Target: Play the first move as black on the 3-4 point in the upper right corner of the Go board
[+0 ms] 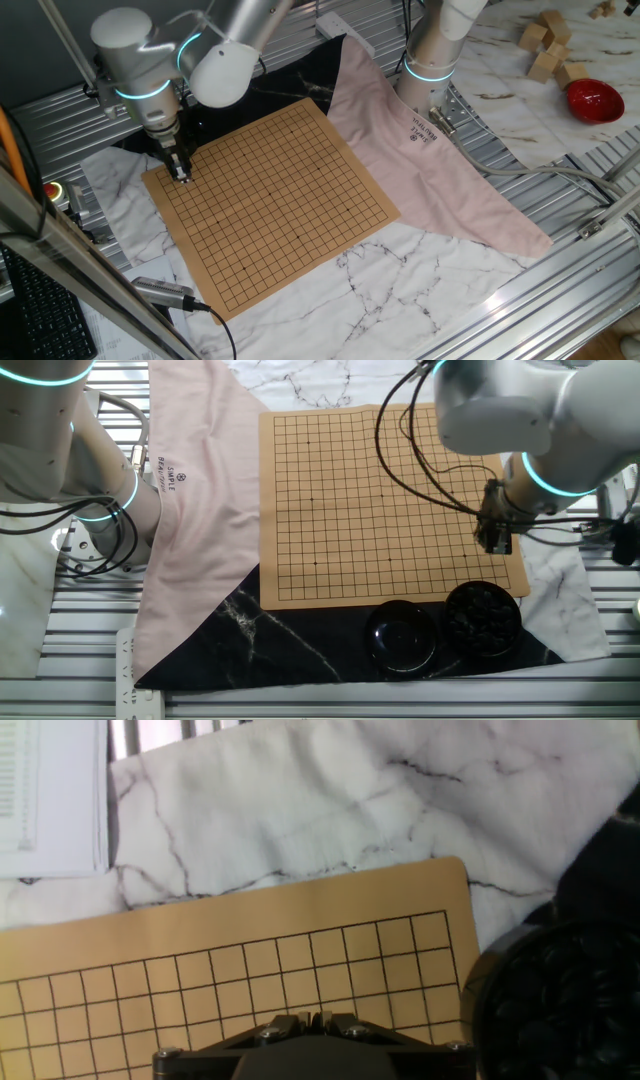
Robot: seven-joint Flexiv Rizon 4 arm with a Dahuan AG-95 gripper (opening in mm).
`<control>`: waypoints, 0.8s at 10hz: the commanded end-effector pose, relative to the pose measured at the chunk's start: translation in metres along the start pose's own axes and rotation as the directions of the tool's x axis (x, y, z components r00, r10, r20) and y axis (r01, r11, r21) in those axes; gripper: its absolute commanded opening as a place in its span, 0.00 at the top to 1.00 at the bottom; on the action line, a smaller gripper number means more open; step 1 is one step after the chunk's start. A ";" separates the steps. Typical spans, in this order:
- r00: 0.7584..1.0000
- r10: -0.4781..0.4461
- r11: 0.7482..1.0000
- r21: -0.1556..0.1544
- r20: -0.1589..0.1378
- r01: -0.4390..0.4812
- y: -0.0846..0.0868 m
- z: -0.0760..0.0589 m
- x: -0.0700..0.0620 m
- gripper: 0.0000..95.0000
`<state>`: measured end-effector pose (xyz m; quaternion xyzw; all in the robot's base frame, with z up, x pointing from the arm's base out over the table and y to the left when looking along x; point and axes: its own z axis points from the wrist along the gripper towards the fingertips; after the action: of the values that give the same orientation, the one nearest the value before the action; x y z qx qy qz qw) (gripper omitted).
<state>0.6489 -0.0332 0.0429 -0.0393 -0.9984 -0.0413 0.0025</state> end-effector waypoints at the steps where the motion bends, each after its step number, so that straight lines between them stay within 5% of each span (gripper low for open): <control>1: 1.000 0.013 1.000 -0.002 0.015 -0.013 0.005 0.006 0.005 1.00; 5: 1.000 -0.021 1.000 0.018 0.020 0.021 0.007 0.012 0.017 1.00; 8: 1.000 -0.023 1.000 0.020 0.019 0.022 0.007 0.011 0.012 1.00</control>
<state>0.6412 -0.0240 0.0330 -0.0287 -0.9990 -0.0339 -0.0058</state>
